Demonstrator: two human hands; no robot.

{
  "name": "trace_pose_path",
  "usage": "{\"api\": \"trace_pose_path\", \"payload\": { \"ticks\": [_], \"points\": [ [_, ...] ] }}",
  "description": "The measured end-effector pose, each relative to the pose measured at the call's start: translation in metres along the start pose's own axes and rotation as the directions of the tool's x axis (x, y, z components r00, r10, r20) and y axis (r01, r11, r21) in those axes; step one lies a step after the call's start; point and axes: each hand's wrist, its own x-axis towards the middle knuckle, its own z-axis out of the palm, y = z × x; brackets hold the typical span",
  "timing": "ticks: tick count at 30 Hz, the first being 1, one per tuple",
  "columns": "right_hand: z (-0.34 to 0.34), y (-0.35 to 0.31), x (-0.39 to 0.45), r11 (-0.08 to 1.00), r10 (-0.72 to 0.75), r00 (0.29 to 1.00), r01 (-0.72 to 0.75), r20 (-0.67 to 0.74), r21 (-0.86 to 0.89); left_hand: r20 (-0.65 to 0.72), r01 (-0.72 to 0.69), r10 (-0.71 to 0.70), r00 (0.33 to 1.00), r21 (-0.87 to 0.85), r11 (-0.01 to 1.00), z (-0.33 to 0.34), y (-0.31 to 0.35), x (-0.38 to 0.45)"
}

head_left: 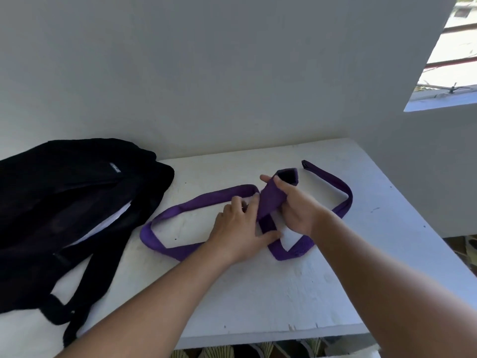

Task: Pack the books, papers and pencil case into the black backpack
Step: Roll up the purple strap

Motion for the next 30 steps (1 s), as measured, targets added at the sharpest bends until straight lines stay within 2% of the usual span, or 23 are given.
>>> {"api": "trace_pose_path", "payload": {
  "ticks": [5,7,9,11,12,13,14,15,16,17,18,19,22,24,25,27,28,30],
  "points": [
    [-0.004,-0.005,-0.006,0.989,-0.003,0.997,0.014,-0.078,0.146,-0.051,0.146,-0.143,0.988,0.048,0.988,0.000,-0.008,0.008],
    [-0.003,-0.006,-0.009,0.991,0.014,0.996,-0.002,-0.085,0.135,-0.091,0.204,-0.187,0.978,0.248,0.947,-0.015,-0.031,0.011],
    [0.005,-0.010,-0.009,1.000,0.007,0.996,-0.008,-0.092,-0.008,-0.074,0.248,-0.239,0.968,0.423,0.871,-0.032,-0.059,0.010],
    [0.017,-0.012,-0.008,0.973,-0.002,0.996,-0.018,-0.088,-0.229,0.000,0.234,-0.268,0.964,0.487,0.842,-0.048,-0.076,0.009],
    [0.023,-0.012,-0.009,0.955,0.008,0.997,-0.030,-0.074,-0.295,0.065,0.194,-0.245,0.967,0.432,0.881,-0.057,-0.078,0.010],
    [0.029,-0.011,-0.011,0.945,0.016,0.998,-0.033,-0.054,-0.324,0.149,0.156,-0.203,0.968,0.276,0.948,-0.069,-0.074,0.010],
    [0.034,-0.011,-0.012,0.940,0.004,0.999,-0.015,-0.035,-0.342,0.224,0.149,-0.146,0.964,0.006,0.989,-0.082,-0.068,0.010],
    [0.039,-0.011,-0.014,0.938,-0.023,0.999,0.014,-0.022,-0.347,0.264,0.165,-0.080,0.961,-0.319,0.933,-0.093,-0.060,0.012],
    [0.043,-0.011,-0.017,0.936,-0.059,0.998,0.049,-0.018,-0.348,0.256,0.177,-0.027,0.966,-0.587,0.790,-0.098,-0.055,0.017],
    [0.047,-0.011,-0.019,0.935,-0.098,0.995,0.084,-0.024,-0.344,0.228,0.178,-0.010,0.974,-0.731,0.659,-0.100,-0.052,0.021],
    [0.052,-0.011,-0.022,0.932,-0.138,0.990,0.116,-0.039,-0.343,0.207,0.169,-0.007,0.978,-0.777,0.606,-0.100,-0.052,0.026],
    [0.056,-0.011,-0.024,0.926,-0.171,0.983,0.135,-0.072,-0.354,0.199,0.157,0.003,0.980,-0.781,0.605,-0.097,-0.050,0.030],
    [0.060,-0.009,-0.032,0.873,-0.267,0.948,0.161,-0.174,-0.461,0.244,0.136,0.073,0.967,-0.737,0.661,-0.085,-0.047,0.034],
    [0.058,-0.008,-0.042,0.810,-0.374,0.900,0.199,-0.225,-0.551,0.236,0.135,0.052,0.970,-0.710,0.691,-0.078,-0.047,0.038],
    [0.053,-0.007,-0.045,0.771,-0.446,0.853,0.212,-0.271,-0.601,0.225,0.149,0.025,0.974,-0.722,0.675,-0.076,-0.045,0.038],
    [0.037,-0.007,-0.047,0.683,-0.578,0.717,0.165,-0.388,-0.712,0.228,0.206,-0.032,0.973,-0.797,0.567,-0.074,-0.041,0.036],
    [0.027,-0.007,-0.046,0.650,-0.614,0.651,0.097,-0.446,-0.753,0.246,0.243,-0.056,0.968,-0.850,0.467,-0.073,-0.039,0.034],
    [0.005,-0.007,-0.042,0.653,-0.618,0.559,-0.026,-0.552,-0.757,0.298,0.304,-0.062,0.953,-0.935,0.181,-0.071,-0.036,0.032]
  ]
}}
